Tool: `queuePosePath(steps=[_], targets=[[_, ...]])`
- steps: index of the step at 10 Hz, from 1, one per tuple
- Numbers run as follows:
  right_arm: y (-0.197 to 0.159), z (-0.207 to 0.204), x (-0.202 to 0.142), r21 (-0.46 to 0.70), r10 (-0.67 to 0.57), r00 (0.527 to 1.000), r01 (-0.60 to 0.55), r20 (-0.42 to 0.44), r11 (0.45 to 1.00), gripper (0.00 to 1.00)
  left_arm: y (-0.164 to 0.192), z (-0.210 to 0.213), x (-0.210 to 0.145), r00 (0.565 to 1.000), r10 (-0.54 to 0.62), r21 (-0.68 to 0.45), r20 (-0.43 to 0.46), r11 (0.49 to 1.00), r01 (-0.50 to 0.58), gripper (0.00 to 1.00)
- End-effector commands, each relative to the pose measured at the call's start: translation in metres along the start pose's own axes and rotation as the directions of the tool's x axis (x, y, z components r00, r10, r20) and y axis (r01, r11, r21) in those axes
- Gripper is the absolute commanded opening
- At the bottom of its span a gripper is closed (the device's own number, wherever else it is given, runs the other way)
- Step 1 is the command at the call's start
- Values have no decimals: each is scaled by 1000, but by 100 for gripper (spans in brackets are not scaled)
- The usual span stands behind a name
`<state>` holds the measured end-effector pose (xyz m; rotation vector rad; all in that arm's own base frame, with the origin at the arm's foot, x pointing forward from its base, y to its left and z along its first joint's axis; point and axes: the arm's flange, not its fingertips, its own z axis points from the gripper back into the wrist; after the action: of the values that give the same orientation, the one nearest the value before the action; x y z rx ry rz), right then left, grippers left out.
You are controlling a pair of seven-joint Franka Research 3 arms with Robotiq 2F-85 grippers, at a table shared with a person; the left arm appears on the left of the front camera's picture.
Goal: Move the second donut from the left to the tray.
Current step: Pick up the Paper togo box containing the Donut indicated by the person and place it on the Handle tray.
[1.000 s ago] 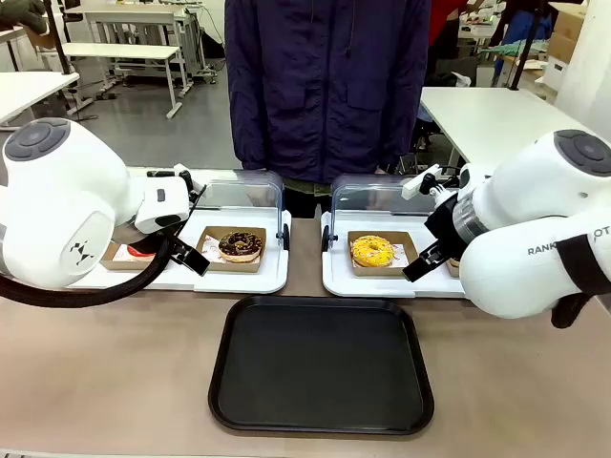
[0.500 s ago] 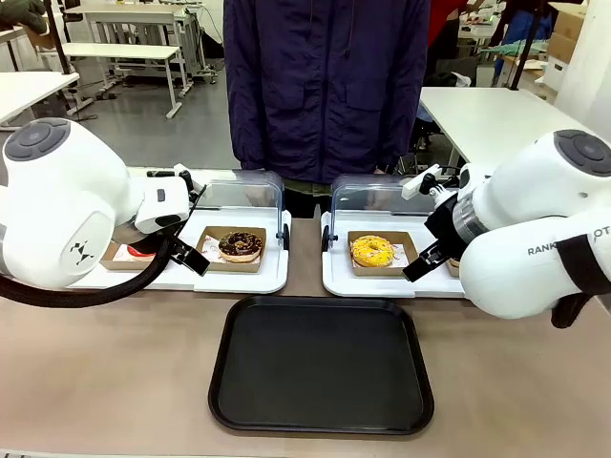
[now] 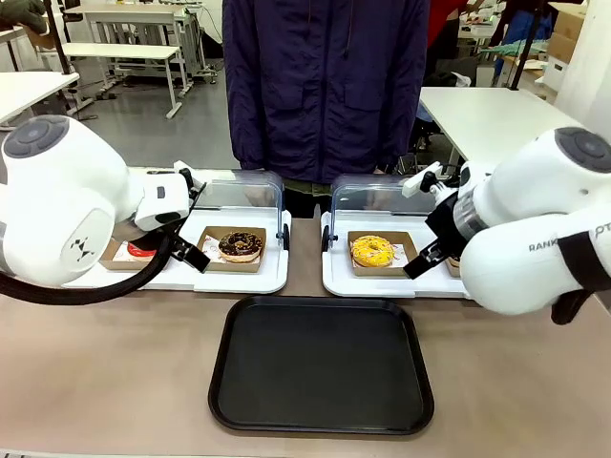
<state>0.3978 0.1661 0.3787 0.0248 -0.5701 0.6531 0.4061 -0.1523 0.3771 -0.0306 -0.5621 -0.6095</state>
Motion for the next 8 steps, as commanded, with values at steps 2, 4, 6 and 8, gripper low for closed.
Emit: queuePosePath(steps=[2, 4, 6, 8], targets=[[-58, 87, 48, 70, -14, 999, 11, 47, 997, 100, 53, 66, 34, 999, -6, -130, 46, 991, 12, 100], [-109, 150, 33, 170, -39, 994, 22, 101, 985, 100, 102, 111, 34, 995, -69, -227, 74, 970, 84, 100], [-177, 203, -15, 314, 6, 970, -85, 244, 946, 100, 163, 150, 18, 977, -138, -341, 163, 921, 187, 100], [-225, 227, -61, 347, 10, 936, -140, 351, 928, 100, 221, 173, -21, 934, -176, -412, 310, 861, 299, 100]])
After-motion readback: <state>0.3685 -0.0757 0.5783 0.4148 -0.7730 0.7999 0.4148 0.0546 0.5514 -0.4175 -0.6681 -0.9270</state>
